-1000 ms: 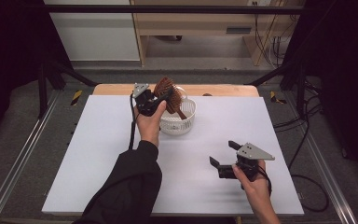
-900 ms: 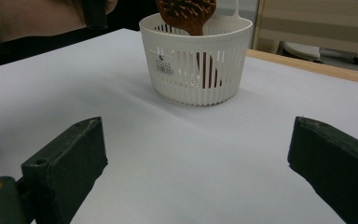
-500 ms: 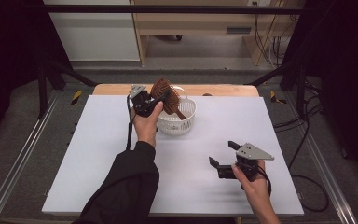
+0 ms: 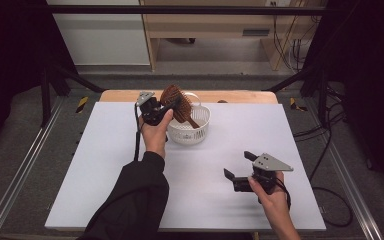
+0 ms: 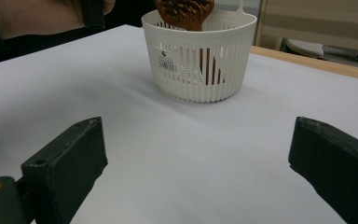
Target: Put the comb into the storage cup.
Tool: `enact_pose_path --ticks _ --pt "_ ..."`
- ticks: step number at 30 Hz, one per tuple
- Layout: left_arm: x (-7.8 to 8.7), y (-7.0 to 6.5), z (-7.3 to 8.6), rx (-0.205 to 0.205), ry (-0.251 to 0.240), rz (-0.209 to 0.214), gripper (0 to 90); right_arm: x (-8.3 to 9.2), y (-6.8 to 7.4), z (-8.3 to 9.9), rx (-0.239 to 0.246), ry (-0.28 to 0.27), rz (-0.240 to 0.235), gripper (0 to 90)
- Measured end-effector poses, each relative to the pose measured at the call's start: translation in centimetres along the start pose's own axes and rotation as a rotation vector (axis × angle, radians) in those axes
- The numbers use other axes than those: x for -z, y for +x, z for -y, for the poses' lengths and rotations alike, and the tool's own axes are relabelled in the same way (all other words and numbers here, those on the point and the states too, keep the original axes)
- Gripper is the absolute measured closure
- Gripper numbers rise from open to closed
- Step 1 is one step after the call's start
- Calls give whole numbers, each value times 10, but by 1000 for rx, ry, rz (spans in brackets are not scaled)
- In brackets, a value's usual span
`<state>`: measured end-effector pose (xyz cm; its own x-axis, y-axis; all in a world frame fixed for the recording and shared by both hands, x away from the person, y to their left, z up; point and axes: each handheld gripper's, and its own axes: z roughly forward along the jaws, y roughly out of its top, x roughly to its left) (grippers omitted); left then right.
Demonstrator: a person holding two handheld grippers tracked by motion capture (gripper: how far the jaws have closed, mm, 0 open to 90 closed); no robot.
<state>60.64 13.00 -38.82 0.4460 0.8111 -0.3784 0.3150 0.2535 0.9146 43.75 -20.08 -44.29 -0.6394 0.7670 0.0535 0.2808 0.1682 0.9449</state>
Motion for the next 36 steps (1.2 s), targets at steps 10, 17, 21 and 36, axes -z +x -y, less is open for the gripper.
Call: enact_pose_path --ticks 10,17,21,36 --pt "1 3 1 8 1 5 446 0 0 0 1 2 -1 44" --pt "2 6 1 12 5 7 445 -1 1 0 1 4 -2 44" --pt "3 8 2 17 8 6 443 -1 1 0 2 4 -2 45" --pt "5 14 3 32 10 6 438 -1 1 0 4 5 -6 44"
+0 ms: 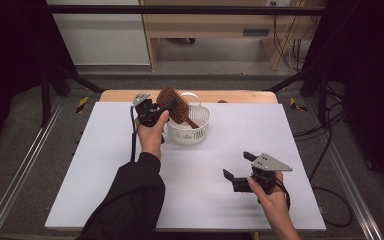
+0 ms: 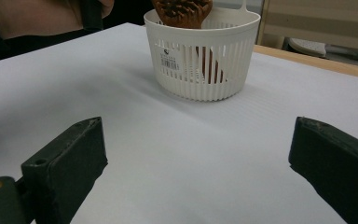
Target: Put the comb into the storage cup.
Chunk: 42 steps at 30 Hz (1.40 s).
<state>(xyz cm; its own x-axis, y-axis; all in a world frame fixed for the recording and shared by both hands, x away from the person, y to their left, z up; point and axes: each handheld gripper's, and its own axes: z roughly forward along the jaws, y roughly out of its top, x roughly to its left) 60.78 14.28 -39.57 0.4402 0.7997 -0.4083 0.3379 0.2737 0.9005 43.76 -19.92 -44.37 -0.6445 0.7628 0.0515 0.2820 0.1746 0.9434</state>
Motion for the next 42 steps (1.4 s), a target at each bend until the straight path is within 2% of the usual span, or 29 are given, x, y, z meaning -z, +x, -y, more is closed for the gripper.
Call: enact_pose_path --ticks 42 --pt "2 9 3 23 12 -2 425 -1 0 0 1 4 -2 44"
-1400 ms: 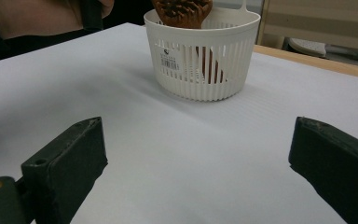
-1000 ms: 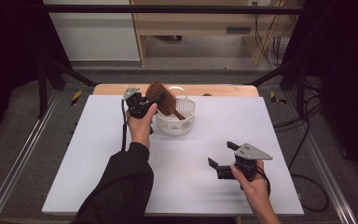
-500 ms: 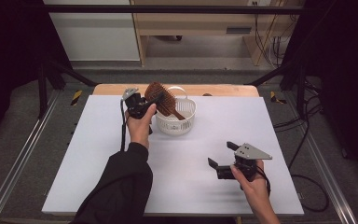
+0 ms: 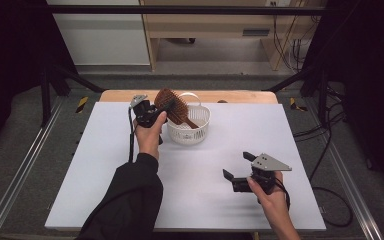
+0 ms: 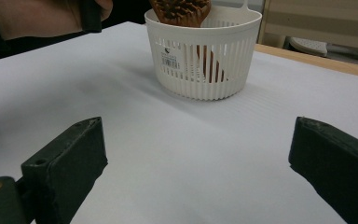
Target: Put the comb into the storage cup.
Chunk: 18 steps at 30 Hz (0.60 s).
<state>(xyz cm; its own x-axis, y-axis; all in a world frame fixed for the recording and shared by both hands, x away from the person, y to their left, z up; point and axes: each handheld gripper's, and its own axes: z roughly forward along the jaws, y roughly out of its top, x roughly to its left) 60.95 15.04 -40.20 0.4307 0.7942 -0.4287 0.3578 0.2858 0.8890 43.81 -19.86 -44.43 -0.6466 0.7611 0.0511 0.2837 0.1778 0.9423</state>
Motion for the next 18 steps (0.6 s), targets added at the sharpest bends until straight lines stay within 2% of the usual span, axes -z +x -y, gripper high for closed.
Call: enact_pose_path --ticks 18 --pt "2 5 2 15 5 -1 421 -1 0 0 2 3 -4 42"
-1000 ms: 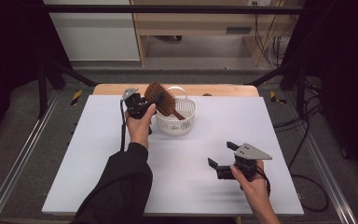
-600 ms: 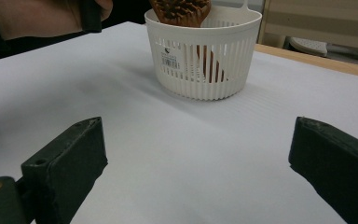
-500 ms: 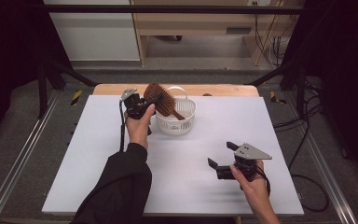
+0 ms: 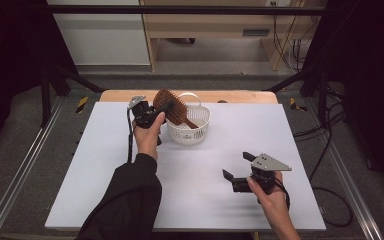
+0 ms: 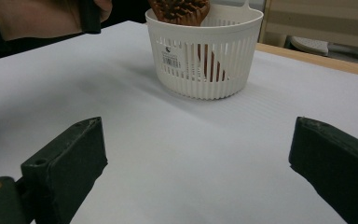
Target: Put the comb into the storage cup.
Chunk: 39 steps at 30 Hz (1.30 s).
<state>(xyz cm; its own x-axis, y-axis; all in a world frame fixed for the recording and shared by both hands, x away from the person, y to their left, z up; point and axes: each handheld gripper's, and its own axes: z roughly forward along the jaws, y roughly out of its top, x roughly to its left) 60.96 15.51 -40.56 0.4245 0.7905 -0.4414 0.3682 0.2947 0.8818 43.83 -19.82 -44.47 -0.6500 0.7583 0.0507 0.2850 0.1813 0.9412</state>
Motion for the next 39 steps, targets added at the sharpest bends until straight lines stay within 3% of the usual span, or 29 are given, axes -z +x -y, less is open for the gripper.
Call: enact_pose_path --ticks 39 --pt "3 11 4 27 3 -10 407 -1 0 1 3 7 -4 42"
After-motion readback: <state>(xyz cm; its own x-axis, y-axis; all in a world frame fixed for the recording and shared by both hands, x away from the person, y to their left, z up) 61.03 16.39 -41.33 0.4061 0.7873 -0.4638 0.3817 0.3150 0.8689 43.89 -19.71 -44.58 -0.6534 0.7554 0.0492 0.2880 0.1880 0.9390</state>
